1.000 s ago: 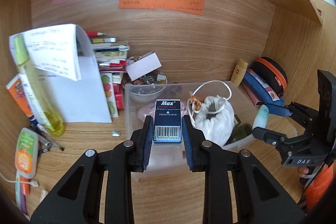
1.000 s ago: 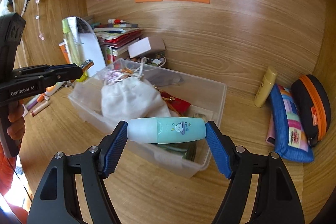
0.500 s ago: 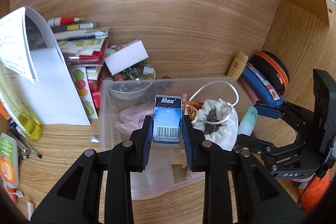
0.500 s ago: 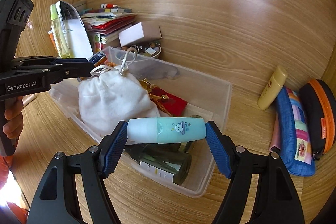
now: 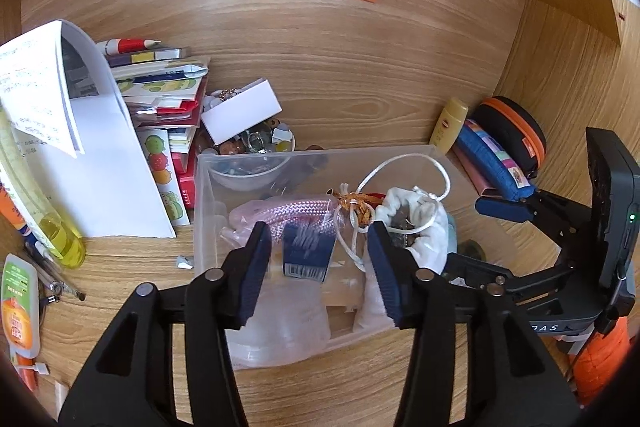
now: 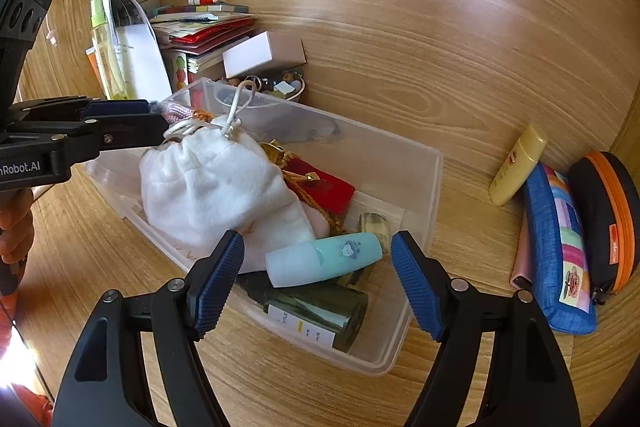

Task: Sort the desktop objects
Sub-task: 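Lower the bottle and Max box into the clear box and open both tools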

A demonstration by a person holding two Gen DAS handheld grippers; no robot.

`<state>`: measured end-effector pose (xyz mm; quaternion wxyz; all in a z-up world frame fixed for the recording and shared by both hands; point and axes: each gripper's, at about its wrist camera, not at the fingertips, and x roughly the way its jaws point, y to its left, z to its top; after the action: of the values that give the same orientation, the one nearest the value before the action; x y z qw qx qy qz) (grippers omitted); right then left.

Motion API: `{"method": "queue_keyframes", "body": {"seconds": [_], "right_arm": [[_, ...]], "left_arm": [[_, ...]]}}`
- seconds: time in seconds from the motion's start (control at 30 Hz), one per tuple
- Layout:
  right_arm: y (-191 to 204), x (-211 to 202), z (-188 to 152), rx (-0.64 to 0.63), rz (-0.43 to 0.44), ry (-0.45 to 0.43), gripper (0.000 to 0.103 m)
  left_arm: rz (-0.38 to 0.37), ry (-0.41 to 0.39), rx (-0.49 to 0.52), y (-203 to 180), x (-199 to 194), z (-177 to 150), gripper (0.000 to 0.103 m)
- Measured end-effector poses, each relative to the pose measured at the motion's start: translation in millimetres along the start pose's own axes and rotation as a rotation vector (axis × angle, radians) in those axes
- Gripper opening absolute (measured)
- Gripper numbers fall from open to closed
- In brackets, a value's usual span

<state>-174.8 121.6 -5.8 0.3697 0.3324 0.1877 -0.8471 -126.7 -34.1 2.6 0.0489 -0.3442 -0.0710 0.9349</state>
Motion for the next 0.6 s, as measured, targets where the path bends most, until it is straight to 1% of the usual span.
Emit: {"method": "queue_keyframes", "body": {"seconds": [0.1, 0.17, 0.2, 0.37, 0.43, 0.6], "right_arm": [[0, -6, 0, 0.005, -0.002, -0.013, 0.077], [1, -9, 0, 0.008, -0.004, -0.022, 0.081], [2, -12, 1, 0.009, -0.005, -0.027, 0.081], [6, -29, -1, 0.016, -0.012, -0.054, 0.082], [8, -36, -2, 0.015, -0.013, -0.065, 0.083], [15, -53, -6, 0.002, -0.037, -0.095, 0.085]], "left_arm": [[0.015, -0.018, 0.007, -2, -8, -1, 0.056], [0.02, -0.029, 0.013, -3, -14, -3, 0.06], [0.025, -0.037, 0.015, -4, -17, -4, 0.064], [0.053, -0.075, 0.034, -8, -36, -8, 0.071], [0.061, -0.093, 0.038, -10, -44, -11, 0.078], [0.106, -0.127, 0.051, -16, -60, -18, 0.08]]}}
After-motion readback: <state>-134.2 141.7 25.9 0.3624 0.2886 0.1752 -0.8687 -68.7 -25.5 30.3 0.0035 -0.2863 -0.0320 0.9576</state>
